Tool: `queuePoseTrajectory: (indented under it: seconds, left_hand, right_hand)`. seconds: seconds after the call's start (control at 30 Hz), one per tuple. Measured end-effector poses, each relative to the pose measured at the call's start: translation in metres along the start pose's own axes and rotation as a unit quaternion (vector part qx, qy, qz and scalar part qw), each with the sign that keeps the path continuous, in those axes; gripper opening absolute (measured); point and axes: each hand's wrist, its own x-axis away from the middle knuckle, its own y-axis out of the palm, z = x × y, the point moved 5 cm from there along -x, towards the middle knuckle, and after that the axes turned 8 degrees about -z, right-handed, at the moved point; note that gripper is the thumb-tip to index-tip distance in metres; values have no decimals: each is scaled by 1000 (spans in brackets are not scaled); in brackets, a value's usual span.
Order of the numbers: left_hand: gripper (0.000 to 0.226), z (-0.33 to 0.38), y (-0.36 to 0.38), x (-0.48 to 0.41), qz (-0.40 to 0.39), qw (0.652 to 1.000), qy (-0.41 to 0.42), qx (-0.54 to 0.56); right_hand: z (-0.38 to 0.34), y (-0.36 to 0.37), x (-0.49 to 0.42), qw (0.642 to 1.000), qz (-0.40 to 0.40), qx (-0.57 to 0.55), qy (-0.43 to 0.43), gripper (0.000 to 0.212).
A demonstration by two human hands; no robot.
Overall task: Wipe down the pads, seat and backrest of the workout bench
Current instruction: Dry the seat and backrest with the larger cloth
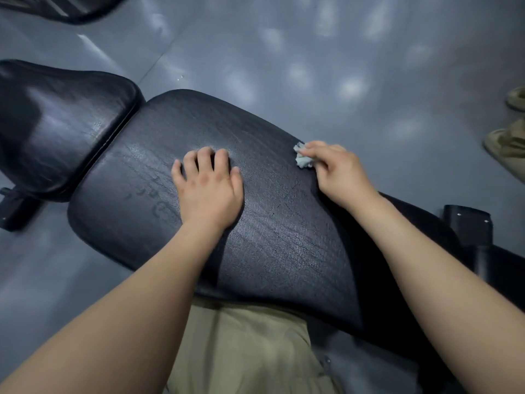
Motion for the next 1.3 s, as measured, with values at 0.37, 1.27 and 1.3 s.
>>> queuePoseTrajectory:
  seconds: [0.37, 1.27, 1.3]
  left_hand:
    - [34, 0, -1, 0, 2, 1000, -1, -5]
    - [32, -2, -1, 1, 16, 1000, -4, 6]
    - [32, -2, -1, 2, 18, 1000, -4, 5]
  right_hand:
    - [-15, 19, -23, 1000, 8, 20, 4, 39]
    - [-67, 28, 69, 997, 48, 53, -13, 42]
    - [-81, 37, 72, 998, 12, 40, -44, 42]
